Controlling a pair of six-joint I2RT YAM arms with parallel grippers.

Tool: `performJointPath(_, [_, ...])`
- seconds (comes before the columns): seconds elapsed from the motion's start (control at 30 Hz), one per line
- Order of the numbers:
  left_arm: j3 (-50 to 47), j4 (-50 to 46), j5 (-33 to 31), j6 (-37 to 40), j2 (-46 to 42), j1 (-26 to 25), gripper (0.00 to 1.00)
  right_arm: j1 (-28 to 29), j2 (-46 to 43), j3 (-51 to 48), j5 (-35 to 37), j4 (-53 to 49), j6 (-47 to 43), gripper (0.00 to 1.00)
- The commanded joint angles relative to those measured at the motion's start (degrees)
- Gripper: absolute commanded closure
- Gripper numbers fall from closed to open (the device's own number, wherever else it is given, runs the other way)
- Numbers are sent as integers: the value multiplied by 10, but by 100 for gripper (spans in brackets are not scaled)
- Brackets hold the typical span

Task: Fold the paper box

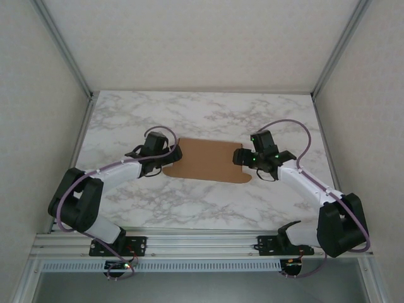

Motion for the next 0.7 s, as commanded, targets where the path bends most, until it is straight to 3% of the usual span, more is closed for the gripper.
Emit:
performJointPath(0.0, [-10,20,14,-20,8,3,14,-14,18,-16,-55,15,22,22])
performJointPath(0.17, [-20,20,8,-23,10,4,16,-18,53,-17,-70,34,30,28])
performJointPath(0.57, [-59,33,0,-69,46,3,24,-17,133,-39,-9,55,78,54])
performJointPath(0.67, [-66,40,2,-78,55,3,26,-18,144,-43,-4,61,84,64])
